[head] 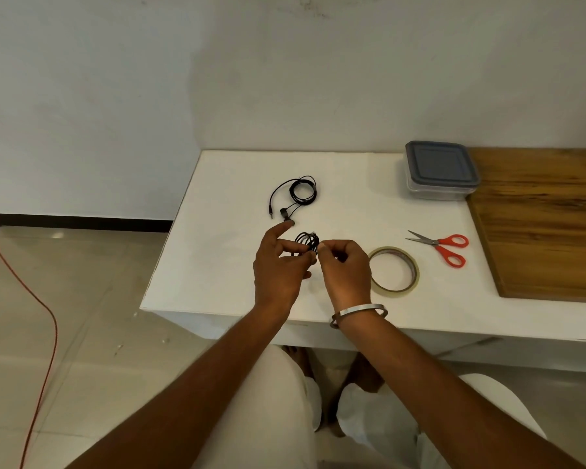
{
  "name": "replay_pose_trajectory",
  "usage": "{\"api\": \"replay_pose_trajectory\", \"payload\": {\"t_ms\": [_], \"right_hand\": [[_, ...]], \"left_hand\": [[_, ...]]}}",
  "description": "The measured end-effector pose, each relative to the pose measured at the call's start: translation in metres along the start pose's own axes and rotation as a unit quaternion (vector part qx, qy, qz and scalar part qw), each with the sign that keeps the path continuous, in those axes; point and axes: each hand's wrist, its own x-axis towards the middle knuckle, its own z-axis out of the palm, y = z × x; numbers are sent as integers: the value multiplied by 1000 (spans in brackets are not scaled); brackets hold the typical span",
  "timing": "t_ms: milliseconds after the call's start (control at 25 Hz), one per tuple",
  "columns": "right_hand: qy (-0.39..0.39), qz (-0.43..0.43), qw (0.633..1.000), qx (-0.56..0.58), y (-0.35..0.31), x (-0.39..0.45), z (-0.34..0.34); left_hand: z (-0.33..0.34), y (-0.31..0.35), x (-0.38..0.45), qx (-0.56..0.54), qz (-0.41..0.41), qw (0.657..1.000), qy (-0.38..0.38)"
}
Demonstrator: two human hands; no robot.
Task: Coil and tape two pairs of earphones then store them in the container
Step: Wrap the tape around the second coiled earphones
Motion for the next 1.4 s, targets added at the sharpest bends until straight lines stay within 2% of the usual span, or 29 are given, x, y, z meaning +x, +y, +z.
{"api": "replay_pose_trajectory", "payload": {"t_ms": [200, 280, 400, 480, 560, 640, 680, 760, 960, 1120, 1280, 1400], "right_hand": [[-59, -128, 983, -119, -1, 2, -4], [-78, -141, 981, -108, 0, 4, -5], [-61, -126, 990, -24, 3, 13, -14], [-60, -140, 987, -42, 8, 21, -25], [-123, -234, 951, -161, 15, 31, -39], [-239, -317, 877, -271, 19, 40, -48], [-285, -325, 852, -296, 17, 43, -50], [-317, -330, 840, -290, 13, 47, -50], [-331, -349, 833, -274, -1, 60, -44], [-373, -311, 826, -286, -10, 67, -46], [-390, -216, 853, -272, -13, 67, -40], [-386, -202, 866, -246, -14, 66, -37]], "left_hand": [[0, 2, 0, 93, 22, 995, -33], [-1, 3, -1, 106, 17, 993, -47], [-5, 3, 1, 60, -23, 996, -59], [-10, 5, 4, 27, -50, 996, -64], [-14, 7, 7, 4, -67, 995, -77], [-18, 9, 9, 0, -76, 993, -93], [-20, 10, 11, 5, -80, 991, -103], [-23, 12, 14, 21, -88, 987, -129], [-28, 15, 17, 57, -92, 977, -183], [-33, 18, 20, 71, -92, 969, -218], [-34, 20, 24, 70, -79, 969, -223], [-37, 18, 25, 53, -89, 969, -223]]}}
